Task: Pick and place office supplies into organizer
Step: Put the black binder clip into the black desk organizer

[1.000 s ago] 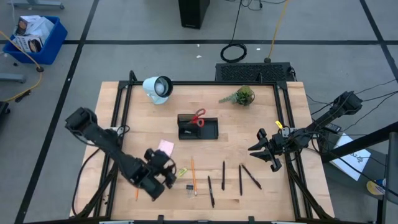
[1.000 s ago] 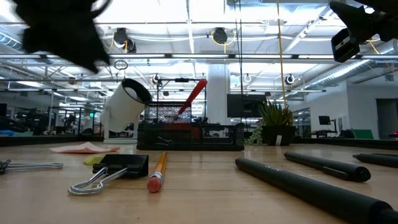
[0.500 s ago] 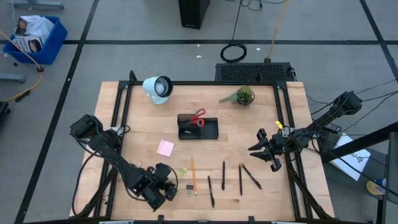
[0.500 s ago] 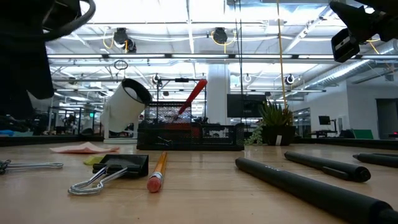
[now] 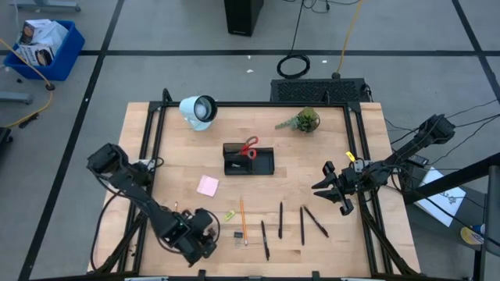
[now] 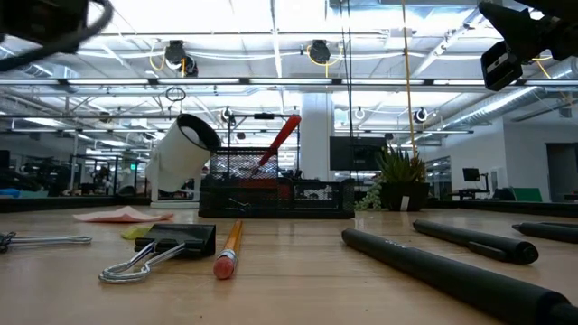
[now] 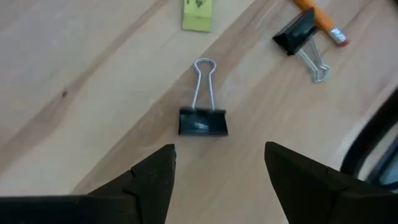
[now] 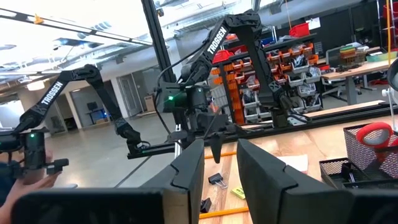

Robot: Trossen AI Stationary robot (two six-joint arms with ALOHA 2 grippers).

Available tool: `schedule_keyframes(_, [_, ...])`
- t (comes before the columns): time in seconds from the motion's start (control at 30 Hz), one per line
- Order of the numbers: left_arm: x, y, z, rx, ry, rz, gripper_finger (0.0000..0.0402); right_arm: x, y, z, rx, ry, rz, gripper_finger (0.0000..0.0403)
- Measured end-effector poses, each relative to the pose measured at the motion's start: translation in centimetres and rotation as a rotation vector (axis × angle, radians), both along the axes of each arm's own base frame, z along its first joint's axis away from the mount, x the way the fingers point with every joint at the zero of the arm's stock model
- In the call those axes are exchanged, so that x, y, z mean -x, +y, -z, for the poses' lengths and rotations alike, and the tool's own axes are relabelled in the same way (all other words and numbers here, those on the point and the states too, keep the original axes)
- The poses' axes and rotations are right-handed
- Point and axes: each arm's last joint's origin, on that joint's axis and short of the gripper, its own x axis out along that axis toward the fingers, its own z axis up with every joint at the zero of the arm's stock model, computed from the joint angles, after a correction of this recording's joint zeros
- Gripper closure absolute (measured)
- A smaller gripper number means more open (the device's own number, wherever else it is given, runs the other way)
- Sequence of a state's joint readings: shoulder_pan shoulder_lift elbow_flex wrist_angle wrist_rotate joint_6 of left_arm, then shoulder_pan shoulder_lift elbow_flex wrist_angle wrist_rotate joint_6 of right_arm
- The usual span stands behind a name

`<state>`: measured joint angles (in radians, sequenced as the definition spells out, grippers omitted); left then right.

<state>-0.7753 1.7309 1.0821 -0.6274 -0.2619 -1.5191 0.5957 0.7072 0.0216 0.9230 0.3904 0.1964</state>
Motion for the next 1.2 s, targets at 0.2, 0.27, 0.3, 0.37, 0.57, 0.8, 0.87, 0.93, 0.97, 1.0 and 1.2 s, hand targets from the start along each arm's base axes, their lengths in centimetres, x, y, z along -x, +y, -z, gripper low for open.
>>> schedule_keyframes(0.2, [-1.0, 0.9, -0.1, -0.013, -0.002, 0.053, 0.0151, 0.0, 0.0, 0.0, 0.0, 0.0, 0.0, 0.0314])
schedule_keyframes(0.27, [-1.2, 1.0, -0.1, -0.006, -0.005, 0.069, 0.0151, 0.0, 0.0, 0.0, 0.0, 0.0, 0.0, 0.0314])
schedule_keyframes(0.3, [-1.2, 1.0, -0.1, -0.003, 0.001, 0.078, 0.0151, 0.0, 0.0, 0.0, 0.0, 0.0, 0.0, 0.0314])
schedule_keyframes(0.37, [-1.3, 1.1, -0.1, 0.003, 0.008, 0.091, 0.0151, 0.0, 0.0, 0.0, 0.0, 0.0, 0.0, 0.0314])
schedule_keyframes(0.57, [-1.5, 1.1, 0.4, 0.008, 0.035, 0.101, 0.0151, 0.0, 0.0, 0.0, 0.0, 0.0, 0.001, 0.0314])
schedule_keyframes(0.8, [-2.0, 0.6, 2.2, 0.03, 0.085, 0.116, 0.0151, 0.0, 0.0, 0.0, 0.0, 0.0, 0.0, 0.0314])
schedule_keyframes(0.87, [-2.0, 0.6, 2.1, 0.021, 0.071, 0.113, 0.0151, 0.0, 0.0, 0.0, 0.0, 0.0, 0.001, 0.0314])
schedule_keyframes(0.93, [-2.0, 0.6, 2.1, 0.008, 0.067, 0.11, 0.0151, 0.0, 0.0, 0.0, -0.001, -0.001, 0.0, 0.0314])
schedule_keyframes(0.97, [-2.1, 0.7, 2.1, 0.007, 0.066, 0.111, 0.0151, 0.0, 0.0, 0.0, -0.001, -0.001, 0.0, 0.0314])
schedule_keyframes(1.0, [-2.1, 0.7, 2.1, 0.005, 0.067, 0.114, 0.0151, 0.0, 0.0, 0.0, -0.001, -0.001, 0.0, 0.0314])
schedule_keyframes(1.2, [-2.4, 1.1, 2.6, -0.022, 0.079, 0.109, 0.0151, 0.0, 0.0, 0.0, 0.0, -0.001, 0.0, 0.0314])
